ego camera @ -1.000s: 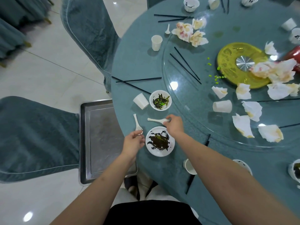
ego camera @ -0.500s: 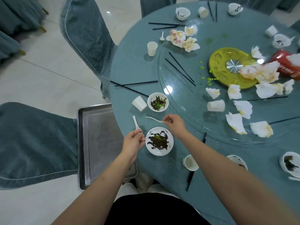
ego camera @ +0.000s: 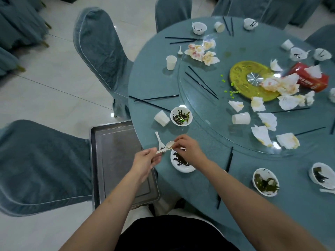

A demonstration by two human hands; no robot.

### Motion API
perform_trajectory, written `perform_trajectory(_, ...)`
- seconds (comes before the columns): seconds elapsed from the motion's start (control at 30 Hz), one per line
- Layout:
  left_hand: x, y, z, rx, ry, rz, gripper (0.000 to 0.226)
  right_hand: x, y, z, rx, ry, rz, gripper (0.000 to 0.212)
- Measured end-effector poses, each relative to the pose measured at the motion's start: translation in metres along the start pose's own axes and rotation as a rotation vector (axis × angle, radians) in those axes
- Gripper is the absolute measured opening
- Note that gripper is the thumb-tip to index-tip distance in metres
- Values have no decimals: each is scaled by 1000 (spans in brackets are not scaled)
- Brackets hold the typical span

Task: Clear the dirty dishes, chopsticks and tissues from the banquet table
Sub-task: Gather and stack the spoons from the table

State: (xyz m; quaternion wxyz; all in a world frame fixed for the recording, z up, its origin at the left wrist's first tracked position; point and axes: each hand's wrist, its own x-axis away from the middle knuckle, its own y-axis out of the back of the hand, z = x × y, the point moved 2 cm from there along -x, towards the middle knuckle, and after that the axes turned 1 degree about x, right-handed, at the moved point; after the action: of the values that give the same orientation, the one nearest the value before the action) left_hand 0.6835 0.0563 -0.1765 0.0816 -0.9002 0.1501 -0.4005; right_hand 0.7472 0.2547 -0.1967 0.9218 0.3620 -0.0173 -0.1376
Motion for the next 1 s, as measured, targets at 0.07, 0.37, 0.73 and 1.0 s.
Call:
perform_trajectory(0.07,4,9,1,-63,7,22,15,-1,-10,8,-2,17,12,9)
perform_trajectory(0.37,11,53,3,-209,15,-25,20,6,-46,34,-118,-374,-43,10)
perform_trajectory(0.73,13,79,5,-103,24,-178,24,-1,-82,20,-132,-967,-51,30)
perform_trajectory(1.0,7,90,5,-78,-10,-198,22,-19,-101,21,-132,-1073,-96,20)
